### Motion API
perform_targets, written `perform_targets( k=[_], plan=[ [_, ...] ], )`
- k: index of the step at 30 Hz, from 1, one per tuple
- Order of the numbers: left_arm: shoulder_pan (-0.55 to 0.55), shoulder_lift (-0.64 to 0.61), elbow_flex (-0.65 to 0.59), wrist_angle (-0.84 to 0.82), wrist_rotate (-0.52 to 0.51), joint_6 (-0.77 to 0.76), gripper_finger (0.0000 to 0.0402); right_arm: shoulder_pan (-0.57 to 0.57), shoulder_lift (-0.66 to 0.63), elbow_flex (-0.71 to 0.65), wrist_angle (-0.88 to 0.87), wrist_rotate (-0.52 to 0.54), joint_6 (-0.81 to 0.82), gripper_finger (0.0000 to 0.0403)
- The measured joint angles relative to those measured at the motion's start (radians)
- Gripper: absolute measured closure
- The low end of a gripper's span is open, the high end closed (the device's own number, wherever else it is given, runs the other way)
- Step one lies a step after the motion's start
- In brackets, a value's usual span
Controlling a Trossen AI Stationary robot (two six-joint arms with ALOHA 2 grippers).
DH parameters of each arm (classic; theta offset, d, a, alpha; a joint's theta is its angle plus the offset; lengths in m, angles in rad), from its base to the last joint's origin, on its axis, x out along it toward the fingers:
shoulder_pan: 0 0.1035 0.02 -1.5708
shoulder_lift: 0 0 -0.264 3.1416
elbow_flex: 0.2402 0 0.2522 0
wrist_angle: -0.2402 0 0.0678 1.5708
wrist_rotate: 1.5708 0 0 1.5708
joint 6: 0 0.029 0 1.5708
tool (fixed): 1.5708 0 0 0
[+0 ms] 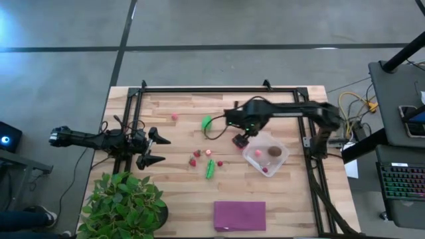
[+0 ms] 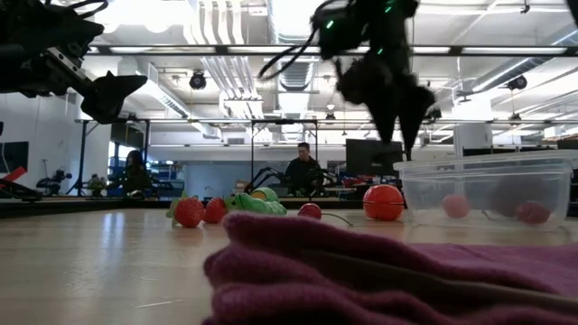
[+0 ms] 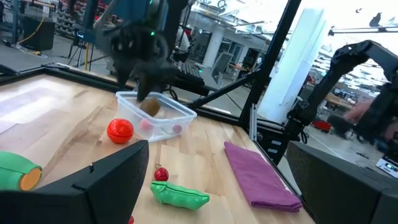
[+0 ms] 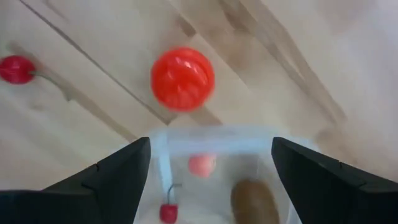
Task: Pick and placing Produce into tupperware
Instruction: Put the red tomato into the transparent bin
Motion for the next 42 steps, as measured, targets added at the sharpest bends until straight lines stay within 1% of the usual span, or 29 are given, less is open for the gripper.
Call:
perform_targets(
  k=[4,8,15,19,31,34,39,42],
  plan=[
    [0.0,0.0,0.0,0.0,0.0,0.0,0.0035,0.001,0.109,0.066,0.0,-0.001,-0.09,0.0076],
    [0.0,0.0,0.0,0.0,0.0,0.0,0.0035,0.001,0.175,0.08,-0.001,0.024,-0.134,0.0078],
    [0.0,0.0,0.0,0.0,0.0,0.0,0.0035,0.001,0.217,0.063,0.019,0.015,-0.16,0.0074],
    [0.0,-0.002,0.0,0.0,0.0,0.0,0.0035,0.003,0.232,0.063,0.064,-0.025,-0.153,0.0074],
    [0.0,-0.001,0.0,0.0,0.0,0.0,0.0035,0.006,0.278,0.039,0.084,-0.025,-0.157,0.0078],
    [0.0,-0.001,0.0,0.0,0.0,0.0,0.0035,0.006,0.278,0.037,0.084,-0.007,-0.158,0.0091],
    [0.0,-0.001,0.0,0.0,0.0,0.0,0.0035,0.006,0.278,0.037,0.085,-0.002,-0.159,0.0136],
    [0.0,0.0,0.0,0.0,0.0,0.0,0.0035,0.006,0.277,0.037,0.084,-0.002,-0.16,0.0157]
  ],
)
